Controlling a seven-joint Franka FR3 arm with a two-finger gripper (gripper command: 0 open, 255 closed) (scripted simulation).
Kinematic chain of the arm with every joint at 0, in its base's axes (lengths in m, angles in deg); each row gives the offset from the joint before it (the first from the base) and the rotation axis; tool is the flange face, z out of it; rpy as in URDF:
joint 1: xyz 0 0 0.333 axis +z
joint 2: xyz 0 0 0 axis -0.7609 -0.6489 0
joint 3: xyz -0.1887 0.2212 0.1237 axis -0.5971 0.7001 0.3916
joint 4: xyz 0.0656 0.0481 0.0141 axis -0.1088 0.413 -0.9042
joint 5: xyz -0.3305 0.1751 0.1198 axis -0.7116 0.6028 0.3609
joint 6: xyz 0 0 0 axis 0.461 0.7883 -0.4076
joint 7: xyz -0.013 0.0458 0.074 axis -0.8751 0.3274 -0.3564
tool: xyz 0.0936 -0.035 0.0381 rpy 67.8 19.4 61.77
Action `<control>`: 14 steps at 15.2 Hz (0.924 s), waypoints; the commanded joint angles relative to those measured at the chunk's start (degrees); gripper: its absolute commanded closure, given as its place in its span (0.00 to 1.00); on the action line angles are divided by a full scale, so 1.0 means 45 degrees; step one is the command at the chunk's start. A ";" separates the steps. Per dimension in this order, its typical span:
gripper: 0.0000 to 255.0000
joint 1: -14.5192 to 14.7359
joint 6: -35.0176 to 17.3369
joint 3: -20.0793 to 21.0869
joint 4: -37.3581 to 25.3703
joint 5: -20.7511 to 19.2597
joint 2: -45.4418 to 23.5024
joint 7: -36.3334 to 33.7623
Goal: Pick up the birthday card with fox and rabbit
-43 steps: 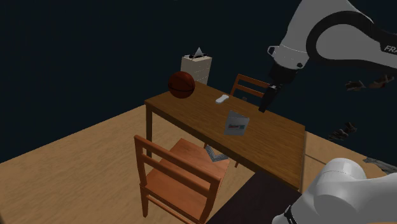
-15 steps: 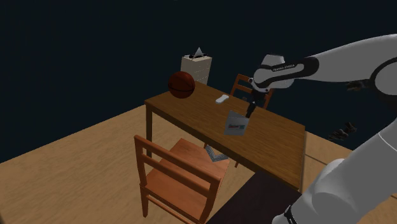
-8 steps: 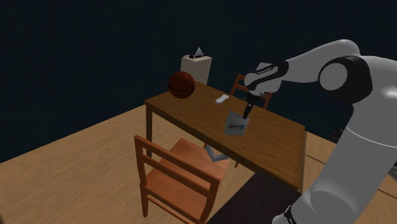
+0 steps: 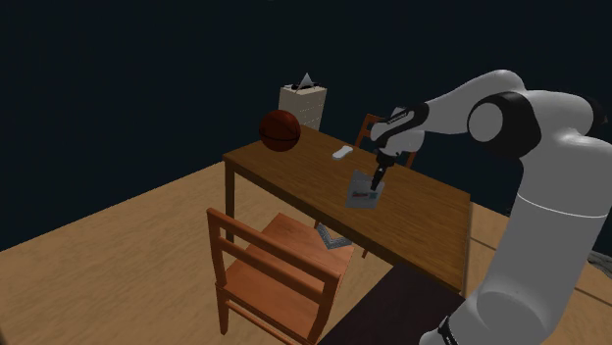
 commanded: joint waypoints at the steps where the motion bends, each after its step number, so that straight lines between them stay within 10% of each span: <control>1: 0.00 -0.0041 -0.0173 0.0037 0.0037 0.0106 -0.0151 0.0080; 2: 0.00 -0.0042 -0.0172 0.0038 0.0035 0.0106 -0.0152 0.0081; 3: 1.00 -0.0037 -0.0161 0.0037 0.0031 0.0100 -0.0144 0.0072; 14: 1.00 0.0009 0.0110 -0.0026 -0.0054 -0.0050 0.0069 -0.0027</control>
